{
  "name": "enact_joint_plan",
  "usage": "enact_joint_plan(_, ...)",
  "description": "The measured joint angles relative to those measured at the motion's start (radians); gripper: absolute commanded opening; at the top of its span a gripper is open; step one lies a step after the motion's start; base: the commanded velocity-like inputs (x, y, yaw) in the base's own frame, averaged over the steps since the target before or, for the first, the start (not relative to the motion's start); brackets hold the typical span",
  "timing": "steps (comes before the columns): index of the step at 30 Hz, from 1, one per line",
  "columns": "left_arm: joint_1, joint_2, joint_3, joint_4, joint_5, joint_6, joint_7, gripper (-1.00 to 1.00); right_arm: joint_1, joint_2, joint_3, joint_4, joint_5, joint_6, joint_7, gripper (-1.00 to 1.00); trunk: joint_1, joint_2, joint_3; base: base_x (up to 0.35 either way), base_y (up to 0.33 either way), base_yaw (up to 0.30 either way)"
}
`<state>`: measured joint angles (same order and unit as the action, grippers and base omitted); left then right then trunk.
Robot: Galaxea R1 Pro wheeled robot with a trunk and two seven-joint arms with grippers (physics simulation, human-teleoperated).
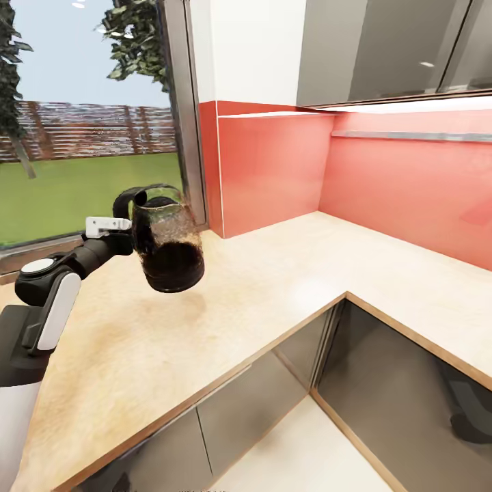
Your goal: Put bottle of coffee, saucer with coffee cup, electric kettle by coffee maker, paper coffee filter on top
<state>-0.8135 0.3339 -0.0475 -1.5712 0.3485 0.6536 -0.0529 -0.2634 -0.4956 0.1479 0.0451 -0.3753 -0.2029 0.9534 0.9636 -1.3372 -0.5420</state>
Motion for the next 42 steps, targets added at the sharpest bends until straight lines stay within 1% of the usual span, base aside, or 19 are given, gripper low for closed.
enact_joint_plan(3, 0.0, 0.0, 0.0, 0.001, 0.0, 0.0, 0.0, -1.0, 0.0, 0.001, 0.0, 0.0, 0.0, -0.001, -0.005, 1.0, 0.0, 0.0, 0.0, -0.071, 0.0, 0.273)
enact_joint_plan(6, 0.0, 0.0, 0.0, 0.001, 0.0, 0.0, 0.0, -1.0, 0.0, 0.02, 0.004, 0.0, 0.001, -0.001, -0.065, 1.0, 0.0, 0.0, 0.0, -0.108, 0.0, 0.274)
enact_joint_plan(7, 0.0, 0.0, 0.0, 0.0, 0.0, 0.0, 0.0, -1.0, 0.0, 0.037, 0.006, -0.002, 0.003, -0.001, -0.1, 1.0, 0.0, 0.0, 0.0, -0.077, 0.0, 0.274)
enact_joint_plan(8, 0.0, 0.0, 0.0, 0.0, 0.0, 0.0, 0.0, -1.0, 0.0, 0.047, 0.005, -0.003, 0.005, 0.0, -0.115, 1.0, 0.0, 0.0, 0.0, -0.049, 0.0, 0.275)
enact_joint_plan(9, 0.0, -0.001, 0.0, 0.0, 0.0, 0.0, 0.0, -1.0, -0.001, 0.063, 0.006, -0.01, 0.01, 0.0, -0.135, 1.0, 0.0, 0.0, 0.0, -0.031, 0.0, 0.275)
enact_joint_plan(10, 0.0, -0.001, 0.0, 0.0, 0.0, 0.0, 0.0, -1.0, -0.001, 0.079, 0.007, -0.024, 0.019, 0.0, -0.148, 1.0, 0.0, 0.0, 0.0, -0.025, 0.0, 0.275)
enact_joint_plan(11, 0.0, -0.001, 0.0, 0.0, 0.0, 0.0, 0.0, -1.0, -0.001, 0.089, 0.008, -0.034, 0.024, 0.001, -0.153, 1.0, 0.0, 0.0, 0.0, -0.016, 0.0, 0.275)
enact_joint_plan(13, 0.0, -0.001, 0.0, 0.0, 0.0, 0.0, 0.0, -1.0, -0.002, 0.122, 0.011, -0.078, 0.065, 0.005, -0.166, 1.0, 0.0, 0.0, 0.0, -0.008, 0.0, 0.275)
enact_joint_plan(14, 0.0, -0.001, 0.0, 0.0, 0.0, 0.0, 0.0, -1.0, -0.002, 0.131, 0.011, -0.087, 0.079, 0.006, -0.168, 1.0, 0.0, 0.0, 0.0, -0.005, 0.0, 0.275)
enact_joint_plan(15, 0.0, -0.001, 0.0, 0.0, 0.0, 0.0, 0.0, -1.0, -0.003, 0.143, 0.011, -0.106, 0.105, 0.008, -0.171, 1.0, 0.0, 0.0, 0.0, -0.004, 0.0, 0.275)
enact_joint_plan(16, 0.0, -0.001, 0.0, 0.0, 0.001, 0.0, 0.0, -1.0, -0.004, 0.148, 0.011, -0.116, 0.116, 0.01, -0.173, 1.0, 0.0, 0.0, 0.0, -0.002, 0.0, 0.275)
enact_joint_plan(17, 0.0, -0.001, 0.0, 0.0, 0.001, 0.0, 0.0, -1.0, -0.007, 0.158, 0.011, -0.145, 0.137, 0.04, -0.176, 1.0, 0.0, 0.0, 0.0, -0.002, 0.0, 0.275)
enact_joint_plan(18, 0.0, -0.001, 0.0, 0.0, 0.001, 0.0, 0.0, -1.0, -0.008, 0.16, 0.011, -0.158, 0.142, 0.061, -0.177, 1.0, 0.0, 0.0, 0.0, -0.001, 0.0, 0.275)
enact_joint_plan(19, 0.0, -0.001, 0.0, 0.0, 0.0, 0.0, 0.0, -1.0, -0.009, 0.163, 0.011, -0.188, 0.148, 0.117, -0.186, 1.0, 0.0, 0.0, 0.0, -0.001, 0.0, 0.271)
enact_joint_plan(21, 0.0, -0.001, 0.0, 0.0, -0.001, 0.0, 0.0, -1.0, -0.01, 0.17, 0.012, -0.279, 0.158, 0.242, -0.24, 1.0, 0.0, 0.0, 0.0, -0.011, 0.0, 0.176)
enact_joint_plan(22, 0.0, -0.001, 0.0, 0.0, -0.001, 0.0, 0.0, -1.0, -0.01, 0.173, 0.013, -0.309, 0.16, 0.284, -0.262, 1.0, 0.0, 0.0, 0.0, -0.057, 0.0, 0.11)
enact_joint_plan(24, 0.0, -0.001, 0.0, 0.0, -0.001, 0.0, 0.0, -1.0, -0.01, 0.176, 0.013, -0.34, 0.162, 0.332, -0.285, 1.0, 0.0, 0.0, 0.0, -0.212, 0.0, 0.046)
enact_joint_plan(29, 0.0, -0.001, 0.0, -0.001, 0.0, 0.0, 0.0, -1.0, -0.007, 0.177, 0.012, -0.352, 0.163, 0.363, -0.3, 1.0, 0.0, 0.0, 0.0, -0.184, 0.0, 0.161)
enact_joint_plan(42, 0.0, -0.001, 0.002, 0.0, 0.0, 0.0, 0.0, -1.0, -0.005, 0.178, 0.012, -0.353, 0.163, 0.366, -0.301, 1.0, 0.0, 0.0, 0.0, -0.21, 0.0, 0.185)
